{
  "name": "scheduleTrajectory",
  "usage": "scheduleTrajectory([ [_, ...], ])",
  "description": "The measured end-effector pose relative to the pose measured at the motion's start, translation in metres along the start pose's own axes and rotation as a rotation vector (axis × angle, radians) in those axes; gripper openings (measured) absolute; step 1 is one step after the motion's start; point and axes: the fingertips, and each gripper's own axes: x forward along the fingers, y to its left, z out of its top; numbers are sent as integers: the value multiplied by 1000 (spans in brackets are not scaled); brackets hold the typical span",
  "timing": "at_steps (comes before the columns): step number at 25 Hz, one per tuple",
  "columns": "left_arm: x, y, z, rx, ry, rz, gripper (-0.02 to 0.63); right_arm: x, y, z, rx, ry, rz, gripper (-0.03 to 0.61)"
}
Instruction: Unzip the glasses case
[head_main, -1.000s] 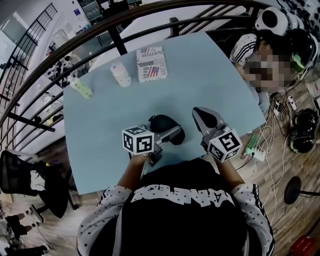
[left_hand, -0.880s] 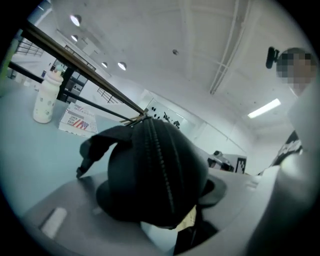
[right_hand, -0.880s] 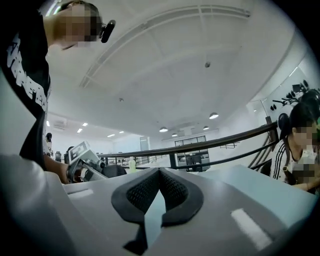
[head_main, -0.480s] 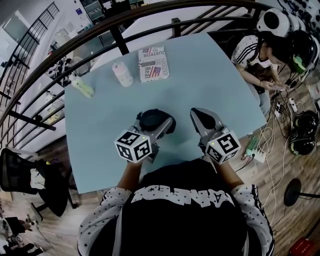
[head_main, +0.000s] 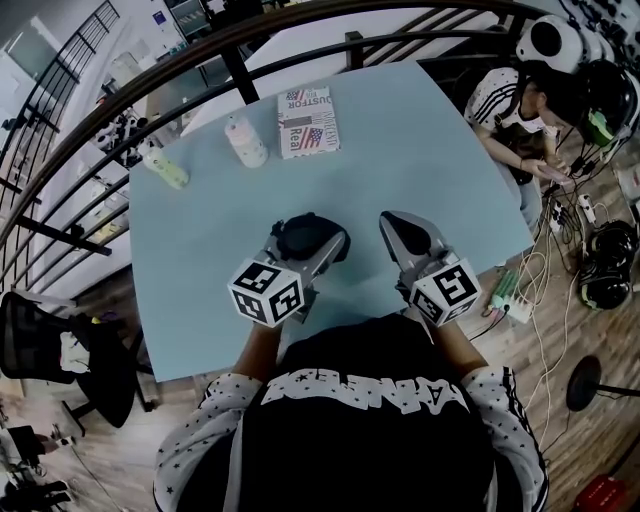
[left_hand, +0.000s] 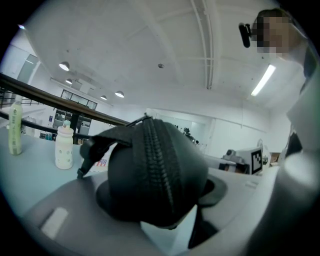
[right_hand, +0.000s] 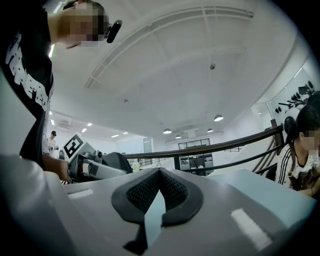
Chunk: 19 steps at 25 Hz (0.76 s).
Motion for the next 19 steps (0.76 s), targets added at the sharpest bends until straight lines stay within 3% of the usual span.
scheduleTrajectory([
  [19, -16, -7, 9, 59, 5, 20, 0, -2, 16, 1, 24, 1, 47, 5],
])
